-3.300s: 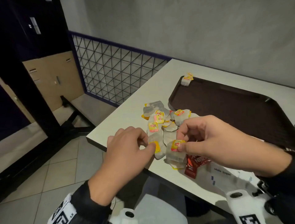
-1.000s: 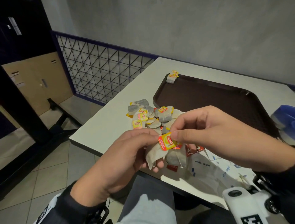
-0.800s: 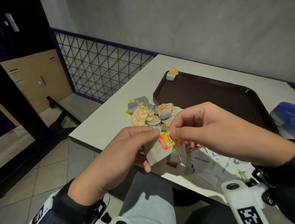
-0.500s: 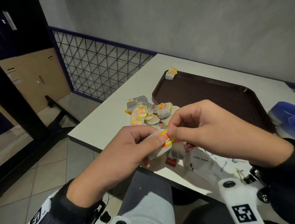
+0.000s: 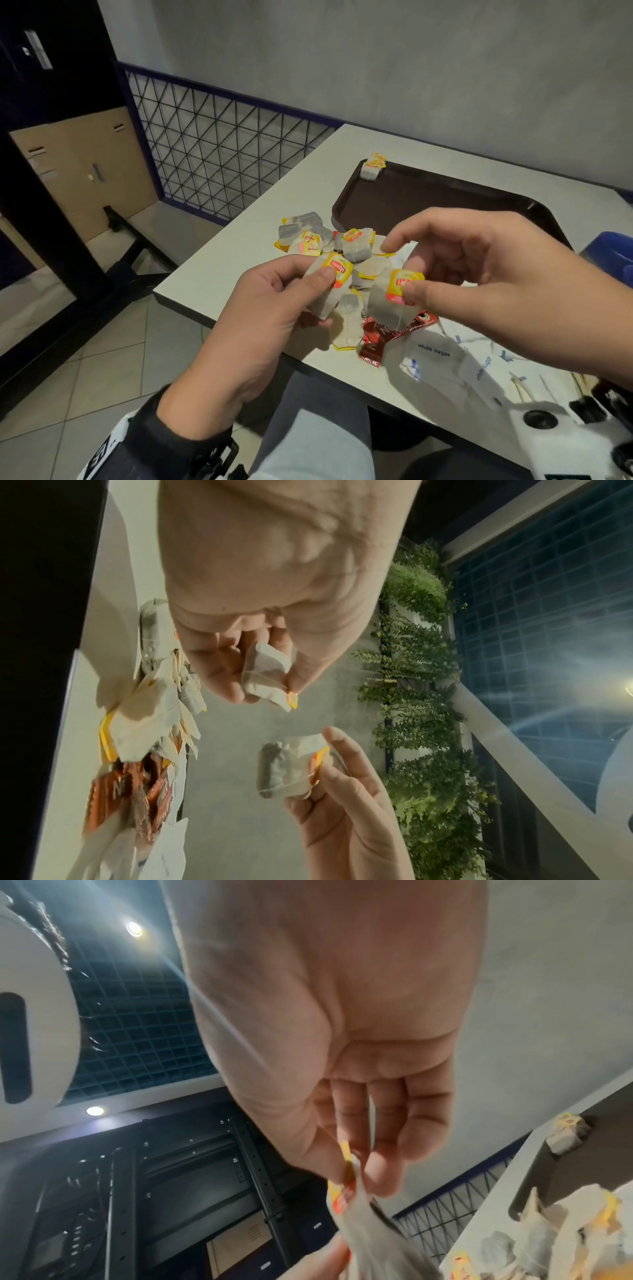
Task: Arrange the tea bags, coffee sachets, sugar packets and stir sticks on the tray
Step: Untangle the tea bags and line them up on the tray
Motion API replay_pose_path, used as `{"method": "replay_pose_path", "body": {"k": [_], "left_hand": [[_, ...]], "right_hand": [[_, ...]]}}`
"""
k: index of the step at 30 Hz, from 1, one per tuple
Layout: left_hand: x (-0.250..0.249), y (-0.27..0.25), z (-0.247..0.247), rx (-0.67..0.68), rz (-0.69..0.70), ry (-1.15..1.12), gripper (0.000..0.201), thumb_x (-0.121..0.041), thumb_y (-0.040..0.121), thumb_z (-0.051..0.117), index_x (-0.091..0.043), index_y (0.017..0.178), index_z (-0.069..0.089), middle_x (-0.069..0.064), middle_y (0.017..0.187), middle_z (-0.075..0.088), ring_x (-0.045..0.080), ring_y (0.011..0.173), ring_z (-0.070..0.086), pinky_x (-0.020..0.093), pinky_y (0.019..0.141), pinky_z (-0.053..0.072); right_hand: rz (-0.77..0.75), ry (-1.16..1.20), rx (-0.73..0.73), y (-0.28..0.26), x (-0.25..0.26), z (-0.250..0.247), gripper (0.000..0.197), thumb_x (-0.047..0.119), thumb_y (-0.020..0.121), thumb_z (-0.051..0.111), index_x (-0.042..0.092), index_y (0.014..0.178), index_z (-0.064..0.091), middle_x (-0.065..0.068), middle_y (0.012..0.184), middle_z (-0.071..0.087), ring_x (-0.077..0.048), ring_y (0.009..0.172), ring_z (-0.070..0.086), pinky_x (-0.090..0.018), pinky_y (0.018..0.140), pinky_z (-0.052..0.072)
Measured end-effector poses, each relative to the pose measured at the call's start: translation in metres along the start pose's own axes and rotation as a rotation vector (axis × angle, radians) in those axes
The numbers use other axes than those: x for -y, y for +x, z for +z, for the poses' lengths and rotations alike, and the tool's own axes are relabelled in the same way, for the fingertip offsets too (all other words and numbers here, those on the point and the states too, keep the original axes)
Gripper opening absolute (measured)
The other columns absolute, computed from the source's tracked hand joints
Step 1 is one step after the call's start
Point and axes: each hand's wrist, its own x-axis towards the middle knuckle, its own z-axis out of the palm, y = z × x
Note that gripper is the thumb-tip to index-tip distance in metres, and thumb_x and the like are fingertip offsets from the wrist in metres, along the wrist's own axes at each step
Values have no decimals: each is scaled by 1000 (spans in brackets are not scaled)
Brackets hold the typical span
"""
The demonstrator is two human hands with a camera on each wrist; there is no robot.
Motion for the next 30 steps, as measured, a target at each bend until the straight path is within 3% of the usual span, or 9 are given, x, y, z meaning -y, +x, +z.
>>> {"method": "replay_pose_path", "body": {"k": [5,7,10,12,16,20,24,28,30], "left_hand": [[1,-1,7,5,-8,-60,17,-25,76,73,-12,85,79,11,79,72,18,66,61,21,56,51],[0,-2,10,17,-19,-78,15,-23,77,73,-12,84,80,9,79,73,17,66,62,21,56,50],[-2,-4,14,24,-31,-82,11,-15,84,72,-10,89,81,9,83,74,18,73,63,29,64,53],[-4,-6,14,23,-37,-104,15,-19,82,72,-11,90,81,12,84,74,20,75,62,33,65,53],[-5,-7,12,12,-37,-160,22,-30,80,68,-14,87,82,8,85,74,15,73,63,26,64,53],[-5,-8,11,42,-21,-211,33,-29,90,60,-4,99,79,14,98,75,18,87,66,36,81,52],[-6,-10,10,55,11,-182,31,-28,88,60,-5,96,80,12,92,75,14,78,65,24,67,55],[-4,-9,9,68,33,-174,31,-24,92,60,-1,100,78,26,97,72,20,83,64,30,72,58],[-4,-9,10,59,51,-179,30,-25,88,63,-1,99,78,20,93,72,21,83,63,30,71,58]], "right_hand": [[4,113,156,5,17,7,12,15,78,82,18,90,78,-8,81,77,-37,78,71,-50,74,59],[0,47,90,11,15,11,10,14,81,82,19,89,78,-6,81,76,-34,78,71,-55,73,58],[-11,-107,-23,19,9,18,10,14,84,81,23,87,77,4,80,76,-15,73,73,-44,72,60],[-4,-148,-77,21,6,21,12,15,84,81,25,88,77,5,80,76,-12,75,72,-41,73,60],[22,-154,-149,23,1,26,18,17,81,83,29,92,74,3,80,73,-15,74,70,-46,74,60],[59,-82,-166,24,1,25,27,17,79,85,30,99,73,1,84,70,-24,76,70,-47,76,60],[103,70,-159,24,1,25,26,11,79,85,23,101,76,-9,90,72,-34,81,70,-38,76,61],[126,94,-135,24,2,26,13,17,80,85,20,91,80,-10,88,76,-37,86,71,-50,82,59],[132,90,-114,23,2,26,7,19,81,84,18,87,80,-9,83,77,-33,78,71,-50,78,57]]}}
